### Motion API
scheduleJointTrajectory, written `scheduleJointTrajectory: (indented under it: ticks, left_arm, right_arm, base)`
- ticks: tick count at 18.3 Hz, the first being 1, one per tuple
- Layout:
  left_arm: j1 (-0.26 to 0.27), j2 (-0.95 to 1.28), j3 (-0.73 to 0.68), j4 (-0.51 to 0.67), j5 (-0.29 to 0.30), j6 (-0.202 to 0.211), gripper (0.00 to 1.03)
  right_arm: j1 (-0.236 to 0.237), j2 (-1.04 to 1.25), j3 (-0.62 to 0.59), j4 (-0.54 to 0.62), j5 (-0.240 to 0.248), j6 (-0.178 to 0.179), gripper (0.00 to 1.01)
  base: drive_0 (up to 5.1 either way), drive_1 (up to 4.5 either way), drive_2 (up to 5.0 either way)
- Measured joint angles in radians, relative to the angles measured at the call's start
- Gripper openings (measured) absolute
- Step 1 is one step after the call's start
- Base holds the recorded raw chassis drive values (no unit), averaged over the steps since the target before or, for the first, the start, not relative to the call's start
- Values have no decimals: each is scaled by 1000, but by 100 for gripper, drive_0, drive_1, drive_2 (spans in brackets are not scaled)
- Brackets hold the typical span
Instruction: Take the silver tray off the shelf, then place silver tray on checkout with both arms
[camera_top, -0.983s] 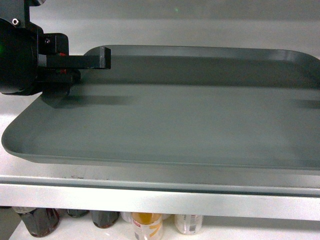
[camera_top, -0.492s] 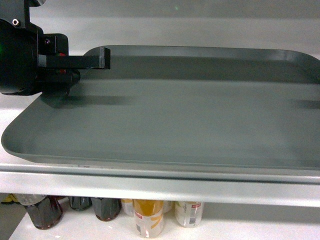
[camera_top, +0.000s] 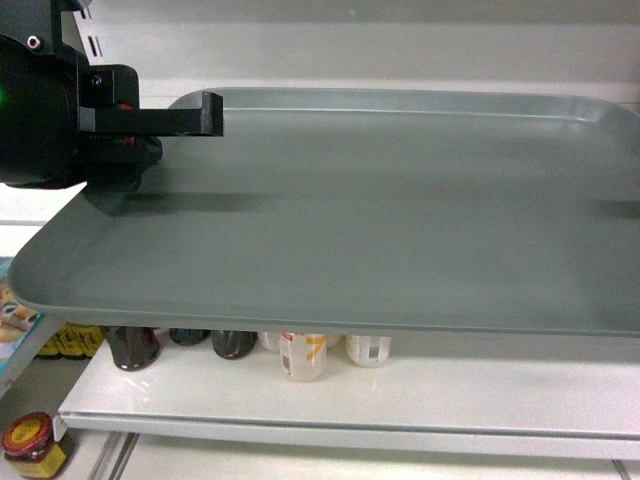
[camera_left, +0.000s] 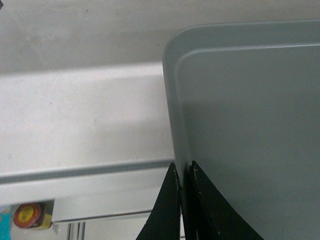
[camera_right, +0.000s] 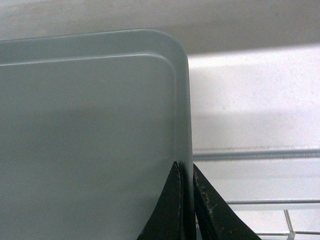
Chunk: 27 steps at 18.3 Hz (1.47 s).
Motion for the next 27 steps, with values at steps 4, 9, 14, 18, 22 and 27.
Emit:
scheduleJointTrajectory:
  ticks: [4, 9, 14, 18, 22, 27]
  left_arm:
    - [-1, 0, 1, -1, -2, 0, 3]
    - [-2, 1, 2, -5, 0, 0, 3]
    - [-3, 1, 2, 0, 0, -1, 3]
    - [-3, 1, 3, -6, -2, 0, 3]
    - [-2, 2, 3, 0, -2, 0, 3]
    - [-1, 2, 4, -2, -1, 0, 3]
  right_arm:
    - [0, -2, 0, 0, 0, 0, 3]
    - [-5, -3, 0, -4, -1, 0, 3]
    - [-6, -3, 0, -4, 0, -1, 3]
    - [-5, -5, 1, -12, 0, -1, 3]
    - [-5, -5, 1, -2, 1, -1, 3]
    - [-4, -5, 2, -2, 2, -1, 3]
  base:
    - [10, -406, 427]
    - [9, -408, 425]
    - [2, -415, 419]
    - [-1, -417, 416]
    - [0, -417, 417]
    - [0, -417, 416]
